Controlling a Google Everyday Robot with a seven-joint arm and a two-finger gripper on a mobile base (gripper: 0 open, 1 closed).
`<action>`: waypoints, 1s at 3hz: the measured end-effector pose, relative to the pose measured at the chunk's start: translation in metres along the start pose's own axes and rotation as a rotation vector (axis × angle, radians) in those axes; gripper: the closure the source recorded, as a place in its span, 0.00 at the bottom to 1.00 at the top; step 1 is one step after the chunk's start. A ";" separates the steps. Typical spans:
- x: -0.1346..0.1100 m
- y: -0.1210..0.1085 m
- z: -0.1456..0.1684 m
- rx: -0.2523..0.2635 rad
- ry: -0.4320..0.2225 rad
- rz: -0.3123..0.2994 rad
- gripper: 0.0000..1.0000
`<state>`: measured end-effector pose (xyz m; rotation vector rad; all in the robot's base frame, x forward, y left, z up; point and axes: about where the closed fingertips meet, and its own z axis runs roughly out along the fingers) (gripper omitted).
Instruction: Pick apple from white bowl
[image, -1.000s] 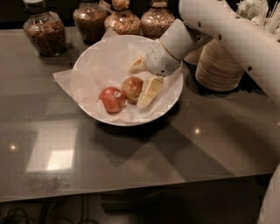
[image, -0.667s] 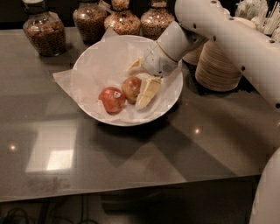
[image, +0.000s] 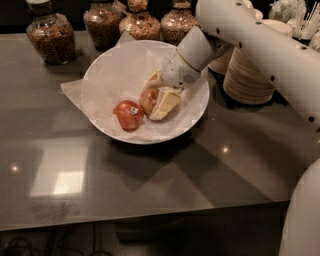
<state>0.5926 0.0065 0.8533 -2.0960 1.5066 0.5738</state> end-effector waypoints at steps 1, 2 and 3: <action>0.000 0.000 0.000 0.000 0.000 0.000 0.80; 0.000 0.000 0.000 0.000 0.000 0.000 0.99; -0.006 0.004 -0.007 0.024 -0.026 -0.012 1.00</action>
Offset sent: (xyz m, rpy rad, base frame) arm 0.0000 0.0000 0.0000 0.0000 0.0000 0.0000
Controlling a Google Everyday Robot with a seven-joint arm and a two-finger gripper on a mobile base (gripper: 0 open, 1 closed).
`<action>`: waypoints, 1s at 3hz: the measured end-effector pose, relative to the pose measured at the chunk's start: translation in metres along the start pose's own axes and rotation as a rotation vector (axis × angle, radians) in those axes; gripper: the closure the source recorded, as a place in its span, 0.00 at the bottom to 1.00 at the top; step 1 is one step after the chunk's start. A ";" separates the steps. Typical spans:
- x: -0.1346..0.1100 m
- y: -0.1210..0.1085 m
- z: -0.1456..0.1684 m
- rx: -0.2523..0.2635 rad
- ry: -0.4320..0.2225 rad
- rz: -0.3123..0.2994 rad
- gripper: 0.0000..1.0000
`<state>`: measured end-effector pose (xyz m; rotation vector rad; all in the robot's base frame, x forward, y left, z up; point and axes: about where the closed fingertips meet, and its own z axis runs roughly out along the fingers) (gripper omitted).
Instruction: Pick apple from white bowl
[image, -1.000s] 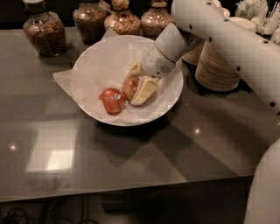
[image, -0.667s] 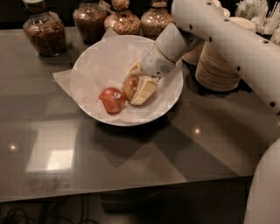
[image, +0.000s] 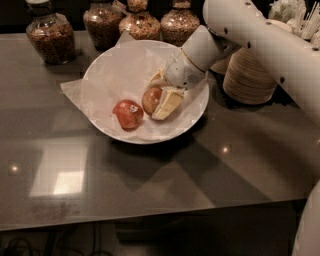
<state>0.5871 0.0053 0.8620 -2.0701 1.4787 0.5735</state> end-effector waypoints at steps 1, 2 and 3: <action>-0.024 0.010 -0.027 0.071 -0.088 -0.050 1.00; -0.051 0.023 -0.060 0.142 -0.197 -0.103 1.00; -0.068 0.032 -0.083 0.193 -0.323 -0.129 1.00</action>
Offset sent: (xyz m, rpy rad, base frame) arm -0.0612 -0.0208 0.1265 0.3973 -0.1873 0.0381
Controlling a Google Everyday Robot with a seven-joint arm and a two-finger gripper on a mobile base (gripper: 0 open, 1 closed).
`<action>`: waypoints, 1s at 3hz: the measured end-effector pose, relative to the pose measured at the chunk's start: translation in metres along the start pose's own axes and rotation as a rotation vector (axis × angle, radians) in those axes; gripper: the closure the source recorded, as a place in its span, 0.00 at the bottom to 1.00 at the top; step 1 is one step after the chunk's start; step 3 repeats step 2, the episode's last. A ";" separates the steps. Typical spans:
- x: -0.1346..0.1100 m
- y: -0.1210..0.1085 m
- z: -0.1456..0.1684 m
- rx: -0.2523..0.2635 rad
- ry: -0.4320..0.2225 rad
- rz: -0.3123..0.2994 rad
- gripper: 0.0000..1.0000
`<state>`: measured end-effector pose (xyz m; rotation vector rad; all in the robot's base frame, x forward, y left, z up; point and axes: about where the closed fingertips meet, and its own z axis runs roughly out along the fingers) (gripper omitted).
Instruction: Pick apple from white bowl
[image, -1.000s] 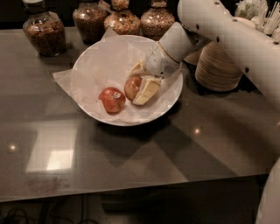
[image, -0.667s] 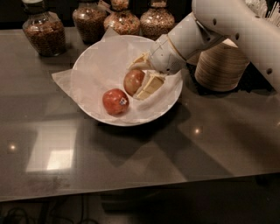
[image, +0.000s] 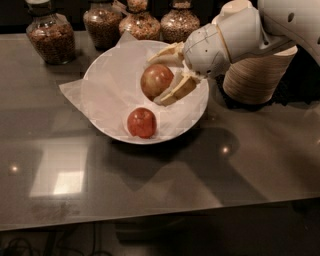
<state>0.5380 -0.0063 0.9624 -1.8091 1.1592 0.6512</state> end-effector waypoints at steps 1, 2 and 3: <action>-0.011 0.004 -0.018 0.047 -0.125 0.023 1.00; -0.011 0.004 -0.018 0.047 -0.125 0.023 1.00; -0.011 0.004 -0.018 0.047 -0.125 0.023 1.00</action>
Offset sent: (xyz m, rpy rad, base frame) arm -0.0068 -0.0102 0.0118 0.1091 0.0169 0.0007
